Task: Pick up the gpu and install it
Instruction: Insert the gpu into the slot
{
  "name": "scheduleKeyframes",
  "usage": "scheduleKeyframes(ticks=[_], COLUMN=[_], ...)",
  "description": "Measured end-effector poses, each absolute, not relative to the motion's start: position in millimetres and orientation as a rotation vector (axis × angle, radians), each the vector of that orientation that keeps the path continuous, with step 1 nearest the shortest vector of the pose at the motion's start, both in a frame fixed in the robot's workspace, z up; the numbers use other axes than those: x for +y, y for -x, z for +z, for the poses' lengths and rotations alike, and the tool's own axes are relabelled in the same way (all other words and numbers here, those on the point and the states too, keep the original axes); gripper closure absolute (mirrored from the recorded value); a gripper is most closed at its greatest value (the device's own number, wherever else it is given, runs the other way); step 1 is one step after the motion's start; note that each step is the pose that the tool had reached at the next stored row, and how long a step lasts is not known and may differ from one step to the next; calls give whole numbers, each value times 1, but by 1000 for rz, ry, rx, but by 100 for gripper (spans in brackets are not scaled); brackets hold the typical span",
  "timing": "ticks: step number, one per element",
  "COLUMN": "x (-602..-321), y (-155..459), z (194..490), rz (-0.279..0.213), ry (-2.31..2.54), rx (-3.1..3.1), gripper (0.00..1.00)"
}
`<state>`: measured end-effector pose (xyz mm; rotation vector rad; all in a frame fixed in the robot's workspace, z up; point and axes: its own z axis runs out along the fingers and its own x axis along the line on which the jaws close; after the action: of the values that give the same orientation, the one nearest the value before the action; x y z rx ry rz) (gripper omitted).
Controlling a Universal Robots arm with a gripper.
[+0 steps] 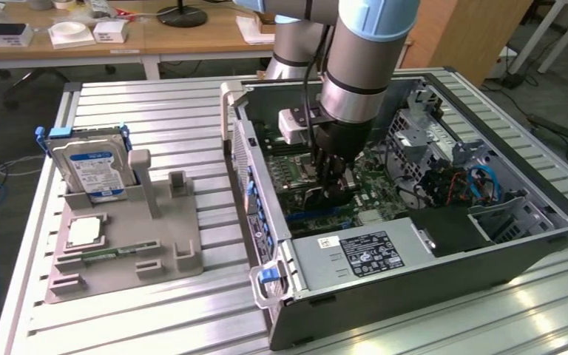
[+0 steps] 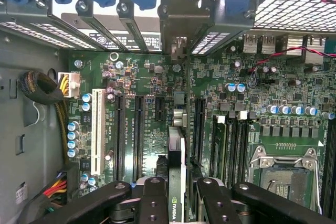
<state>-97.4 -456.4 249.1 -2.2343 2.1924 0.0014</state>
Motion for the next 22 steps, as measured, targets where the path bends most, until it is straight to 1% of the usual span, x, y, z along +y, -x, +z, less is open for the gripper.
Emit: scheduleKeyframes(ticks=[22], x=[-456], y=[94], z=[253], rz=[2], ry=[2232], rx=[2195], gripper=[74])
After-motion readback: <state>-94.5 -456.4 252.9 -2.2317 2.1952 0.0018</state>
